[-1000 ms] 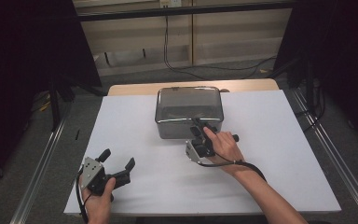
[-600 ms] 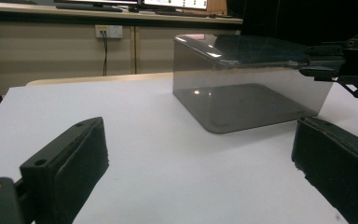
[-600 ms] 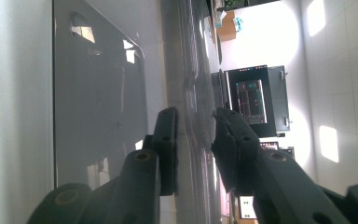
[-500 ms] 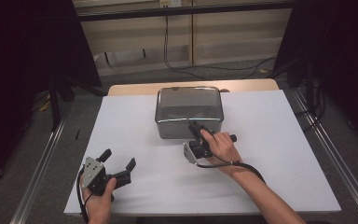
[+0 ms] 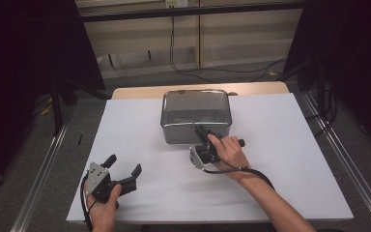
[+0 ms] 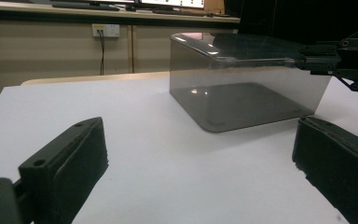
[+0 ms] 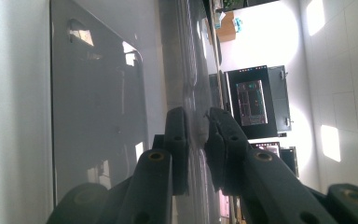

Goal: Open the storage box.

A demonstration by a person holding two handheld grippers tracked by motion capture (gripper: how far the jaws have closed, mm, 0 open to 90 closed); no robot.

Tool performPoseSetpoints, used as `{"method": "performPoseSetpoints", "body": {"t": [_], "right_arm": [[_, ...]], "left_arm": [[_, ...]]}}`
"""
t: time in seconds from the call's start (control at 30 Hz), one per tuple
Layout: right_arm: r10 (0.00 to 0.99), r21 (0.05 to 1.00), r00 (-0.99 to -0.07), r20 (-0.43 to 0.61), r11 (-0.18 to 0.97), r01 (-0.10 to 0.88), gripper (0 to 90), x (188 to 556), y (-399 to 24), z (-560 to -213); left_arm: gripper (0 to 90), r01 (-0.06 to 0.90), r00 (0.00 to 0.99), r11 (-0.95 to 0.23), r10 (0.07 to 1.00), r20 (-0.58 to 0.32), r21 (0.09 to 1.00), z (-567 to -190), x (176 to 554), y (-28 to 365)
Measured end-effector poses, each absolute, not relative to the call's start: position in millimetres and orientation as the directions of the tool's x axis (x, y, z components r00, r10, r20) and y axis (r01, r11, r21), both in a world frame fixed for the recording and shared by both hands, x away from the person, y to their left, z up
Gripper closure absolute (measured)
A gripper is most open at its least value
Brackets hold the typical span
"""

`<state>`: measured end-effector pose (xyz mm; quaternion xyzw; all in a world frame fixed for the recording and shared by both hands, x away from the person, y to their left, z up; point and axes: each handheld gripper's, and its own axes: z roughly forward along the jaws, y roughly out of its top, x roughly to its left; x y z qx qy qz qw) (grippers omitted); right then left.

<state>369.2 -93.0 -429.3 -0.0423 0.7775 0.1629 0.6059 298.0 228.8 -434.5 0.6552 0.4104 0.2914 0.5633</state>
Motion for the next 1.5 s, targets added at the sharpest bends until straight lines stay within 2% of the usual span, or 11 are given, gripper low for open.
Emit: {"method": "performPoseSetpoints", "body": {"t": [0.63, 0.97, 1.23, 1.5], "right_arm": [[0.165, 0.235, -0.261, -0.951, 0.935, -0.265, 78.4, 370.2, -95.3, -419.8], [0.179, 0.245, -0.248, -0.952, 0.931, -0.269, 78.9, 370.6, -96.9, -414.6], [0.188, 0.253, -0.243, -0.952, 0.929, -0.27, 79.1, 371.0, -96.8, -411.6], [0.197, 0.259, -0.24, -0.951, 0.929, -0.266, 79.3, 371.0, -96.9, -410.0]], "left_arm": [[4.4, 0.223, 0.502, -0.043, 0.861, -0.077, 0.974, -433.9, 300.5, 233.1], [6.1, 0.239, 0.561, -0.003, 0.817, -0.135, 0.971, -431.0, 305.0, 234.5], [4.3, 0.214, 0.549, 0.001, 0.827, -0.122, 0.977, -425.6, 309.8, 231.7], [2.6, 0.205, 0.597, -0.027, 0.796, -0.103, 0.978, -422.3, 318.2, 224.4]]}}
